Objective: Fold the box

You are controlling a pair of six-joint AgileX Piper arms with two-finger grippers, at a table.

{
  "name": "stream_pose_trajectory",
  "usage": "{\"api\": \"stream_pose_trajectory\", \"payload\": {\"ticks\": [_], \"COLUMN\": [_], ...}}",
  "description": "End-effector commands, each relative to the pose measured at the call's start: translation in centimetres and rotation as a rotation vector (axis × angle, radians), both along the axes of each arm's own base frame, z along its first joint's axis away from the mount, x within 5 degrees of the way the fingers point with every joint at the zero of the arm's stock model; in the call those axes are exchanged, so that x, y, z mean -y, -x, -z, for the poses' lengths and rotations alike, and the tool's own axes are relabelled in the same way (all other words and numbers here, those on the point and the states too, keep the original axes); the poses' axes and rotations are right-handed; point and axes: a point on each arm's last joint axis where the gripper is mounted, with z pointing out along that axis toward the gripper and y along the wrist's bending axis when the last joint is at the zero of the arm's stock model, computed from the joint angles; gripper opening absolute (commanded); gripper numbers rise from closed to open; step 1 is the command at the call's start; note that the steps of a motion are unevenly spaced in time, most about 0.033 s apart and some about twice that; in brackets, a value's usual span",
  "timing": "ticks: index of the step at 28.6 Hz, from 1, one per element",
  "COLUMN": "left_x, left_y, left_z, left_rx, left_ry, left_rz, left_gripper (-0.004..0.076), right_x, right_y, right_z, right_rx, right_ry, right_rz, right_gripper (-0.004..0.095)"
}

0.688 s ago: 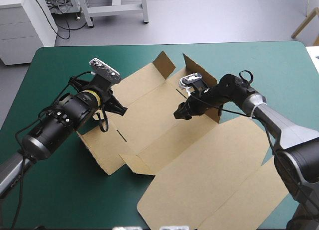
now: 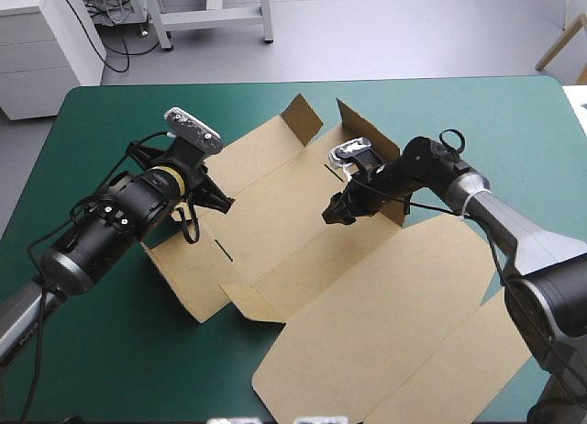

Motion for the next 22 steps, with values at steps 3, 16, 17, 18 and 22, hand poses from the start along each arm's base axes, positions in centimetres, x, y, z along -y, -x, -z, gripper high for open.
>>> {"api": "stream_pose_trajectory", "payload": {"ticks": [3,16,17,18,22], "left_x": [0.0,0.0,0.0,0.0,-0.1], "left_y": [0.3,0.3,0.3,0.3,0.4], "left_z": [-2.4,-2.4,-2.4,-2.4,-2.4], "left_rx": [0.100,0.100,0.100,0.099,0.097], "left_ry": [0.046,0.046,0.046,0.046,0.045], "left_rz": [0.019,0.019,0.019,0.019,0.018], "left_gripper": [-0.0010,-0.0010,-0.0010,-0.0010,-0.0010], "right_x": [-0.1,0.7,0.9,1.2,1.7], "right_y": [0.3,1.4,1.4,1.6,2.1], "right_z": [-2.9,-9.2,-10.0,-10.8,-13.5], "right_rx": [0.069,0.147,0.161,0.172,0.195], "right_ry": [-0.052,0.037,0.057,0.076,0.126], "right_rz": [0.007,-0.082,-0.079,-0.080,-0.099], "right_gripper": [0.0526,0.0526,0.0526,0.0526,0.0526]}}
